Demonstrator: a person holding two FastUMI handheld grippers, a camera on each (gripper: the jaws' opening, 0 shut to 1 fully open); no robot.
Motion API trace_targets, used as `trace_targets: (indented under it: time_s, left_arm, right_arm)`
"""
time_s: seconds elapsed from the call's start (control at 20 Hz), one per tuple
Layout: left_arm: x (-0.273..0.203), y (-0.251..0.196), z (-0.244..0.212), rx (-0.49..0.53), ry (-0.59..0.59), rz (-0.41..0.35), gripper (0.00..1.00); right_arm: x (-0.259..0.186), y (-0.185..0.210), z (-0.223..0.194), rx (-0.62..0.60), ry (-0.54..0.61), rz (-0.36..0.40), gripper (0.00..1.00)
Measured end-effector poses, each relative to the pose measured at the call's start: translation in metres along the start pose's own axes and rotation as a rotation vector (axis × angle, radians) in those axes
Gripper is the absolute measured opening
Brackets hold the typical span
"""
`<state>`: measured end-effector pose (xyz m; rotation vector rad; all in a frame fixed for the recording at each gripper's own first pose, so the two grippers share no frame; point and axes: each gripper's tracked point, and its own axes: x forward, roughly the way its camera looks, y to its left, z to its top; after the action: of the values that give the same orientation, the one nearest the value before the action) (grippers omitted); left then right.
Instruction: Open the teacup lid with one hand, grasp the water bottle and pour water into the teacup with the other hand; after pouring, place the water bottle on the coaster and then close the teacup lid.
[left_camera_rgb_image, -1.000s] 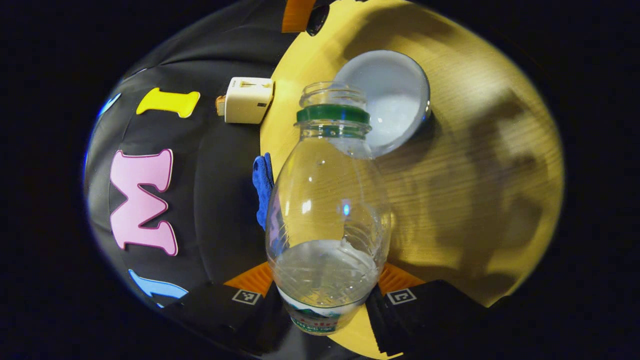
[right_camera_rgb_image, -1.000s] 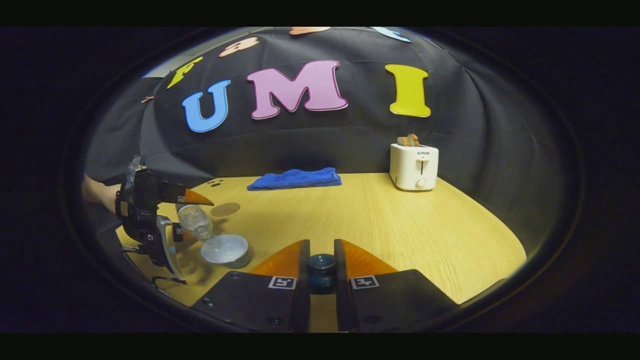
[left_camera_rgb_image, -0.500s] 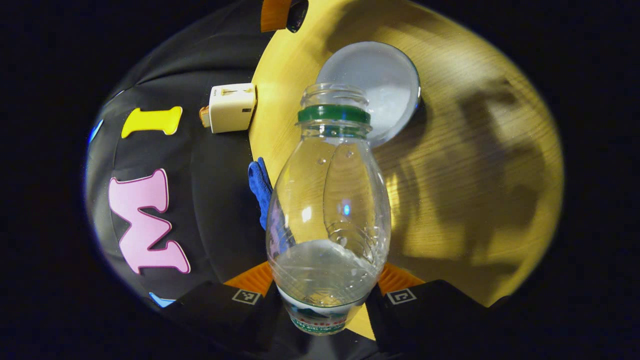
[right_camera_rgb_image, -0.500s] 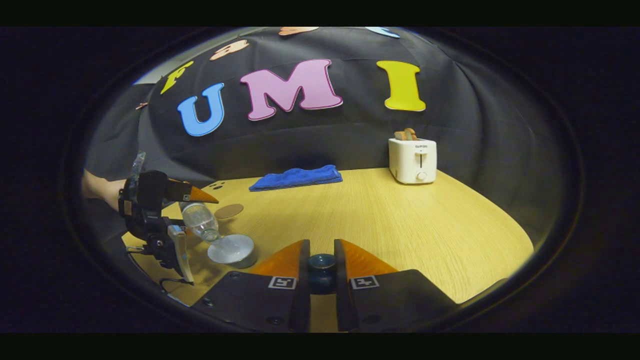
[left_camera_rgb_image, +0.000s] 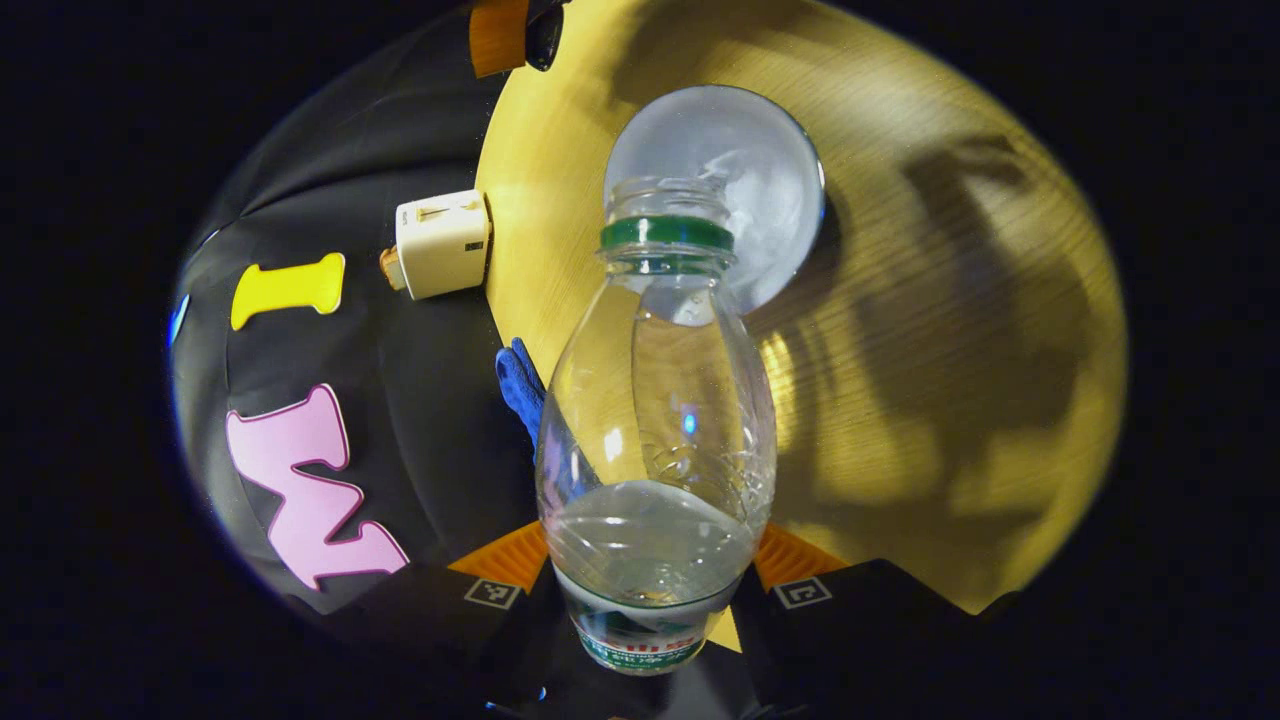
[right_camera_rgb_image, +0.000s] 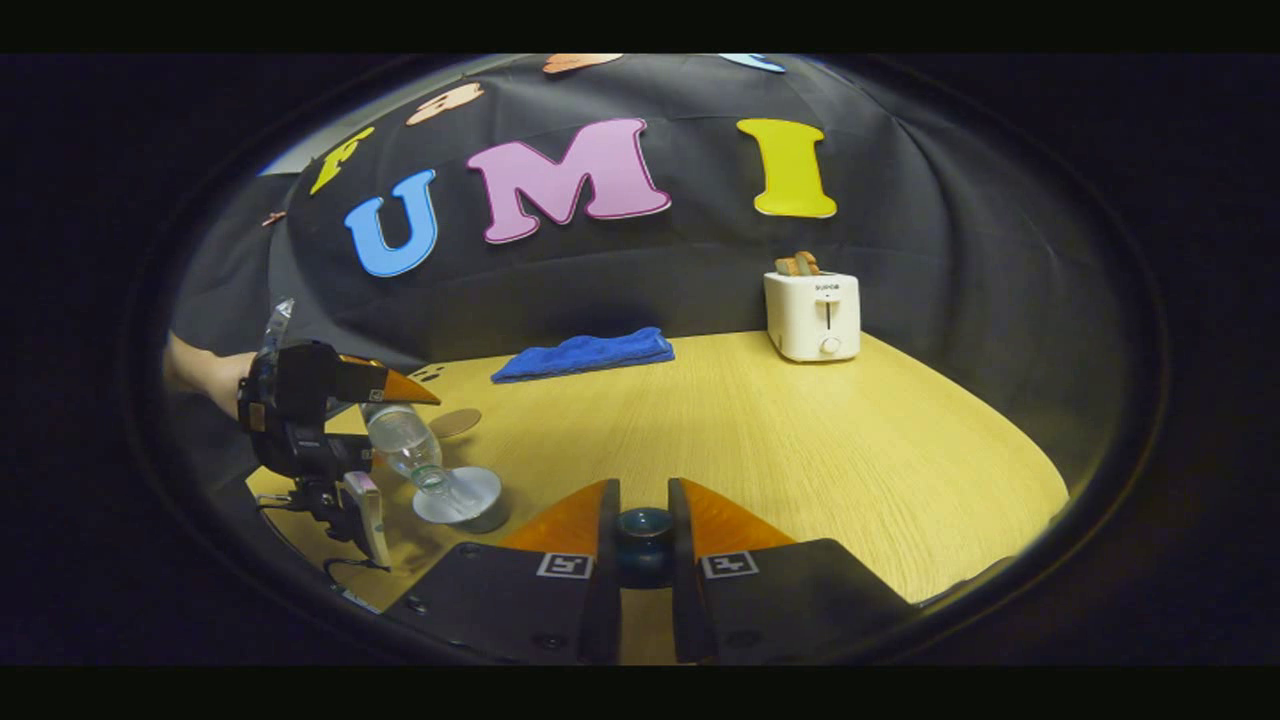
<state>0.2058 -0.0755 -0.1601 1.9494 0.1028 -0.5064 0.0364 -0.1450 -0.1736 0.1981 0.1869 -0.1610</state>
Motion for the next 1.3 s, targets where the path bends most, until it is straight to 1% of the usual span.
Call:
trace_targets:
  time_s: [0.25, 0.3, 0.35, 0.4, 0.45, 0.55, 0.6, 0.65, 0.7, 0.75, 0.8, 0.9, 0.95, 1.0, 1.05, 1.1, 1.15, 1.2, 1.3]
  left_arm:
    - [-0.001, -0.001, -0.002, 0.007, 0.006, 0.002, 0.77]
    - [-0.001, 0.000, -0.003, 0.007, 0.007, 0.005, 0.76]
    - [-0.002, 0.000, -0.002, 0.007, 0.006, 0.012, 0.77]
    - [-0.003, 0.006, -0.004, 0.009, 0.001, 0.018, 0.76]
    - [-0.004, 0.008, -0.005, 0.014, -0.003, 0.023, 0.76]
    - [-0.007, 0.010, -0.007, 0.022, 0.002, 0.027, 0.76]
    - [-0.008, 0.011, -0.010, 0.026, 0.006, 0.027, 0.76]
    - [-0.007, 0.014, -0.012, 0.030, 0.009, 0.030, 0.76]
    - [-0.006, 0.014, -0.014, 0.035, 0.013, 0.032, 0.77]
    - [-0.007, 0.016, -0.015, 0.040, 0.017, 0.034, 0.76]
    - [-0.008, 0.016, -0.018, 0.045, 0.019, 0.034, 0.76]
    - [-0.011, 0.018, -0.021, 0.056, 0.025, 0.036, 0.76]
    - [-0.011, 0.020, -0.022, 0.064, 0.027, 0.038, 0.72]
    - [-0.011, 0.021, -0.022, 0.074, 0.027, 0.038, 0.77]
    - [-0.013, 0.023, -0.024, 0.084, 0.025, 0.042, 0.77]
    - [-0.014, 0.025, -0.024, 0.096, 0.022, 0.048, 0.72]
    - [-0.014, 0.027, -0.024, 0.105, 0.020, 0.050, 0.76]
    - [-0.013, 0.026, -0.024, 0.110, 0.020, 0.049, 0.76]
    - [-0.011, 0.028, -0.024, 0.128, 0.018, 0.048, 0.76]
  right_arm:
    - [-0.002, 0.002, 0.003, -0.001, -0.004, 0.004, 0.19]
    - [-0.002, 0.002, 0.004, -0.002, -0.004, 0.003, 0.24]
    - [-0.002, 0.001, 0.004, -0.004, -0.003, 0.003, 0.19]
    - [-0.002, 0.000, 0.005, -0.004, -0.004, 0.002, 0.24]
    - [-0.001, -0.001, 0.005, -0.003, -0.002, 0.002, 0.19]
    - [0.000, -0.001, 0.007, -0.001, -0.002, 0.001, 0.19]
    - [0.000, -0.001, 0.008, 0.000, -0.003, 0.001, 0.24]
    - [0.000, -0.001, 0.008, 0.001, -0.006, 0.001, 0.19]
    - [0.001, 0.000, 0.009, 0.000, -0.008, 0.001, 0.19]
    - [0.001, 0.000, 0.010, 0.000, -0.008, 0.002, 0.24]
    - [0.002, 0.001, 0.011, 0.000, -0.008, 0.002, 0.19]
    - [0.003, 0.002, 0.011, 0.003, -0.008, 0.005, 0.19]
    - [0.003, 0.004, 0.012, 0.005, -0.009, 0.006, 0.24]
    - [0.003, 0.005, 0.012, 0.006, -0.009, 0.007, 0.24]
    - [0.003, 0.005, 0.011, 0.007, -0.008, 0.009, 0.24]
    - [0.004, 0.005, 0.010, 0.006, -0.006, 0.009, 0.24]
    - [0.004, 0.006, 0.010, 0.005, -0.005, 0.010, 0.24]
    - [0.005, 0.006, 0.009, 0.005, -0.003, 0.010, 0.19]
    - [0.005, 0.007, 0.009, 0.008, -0.004, 0.010, 0.19]
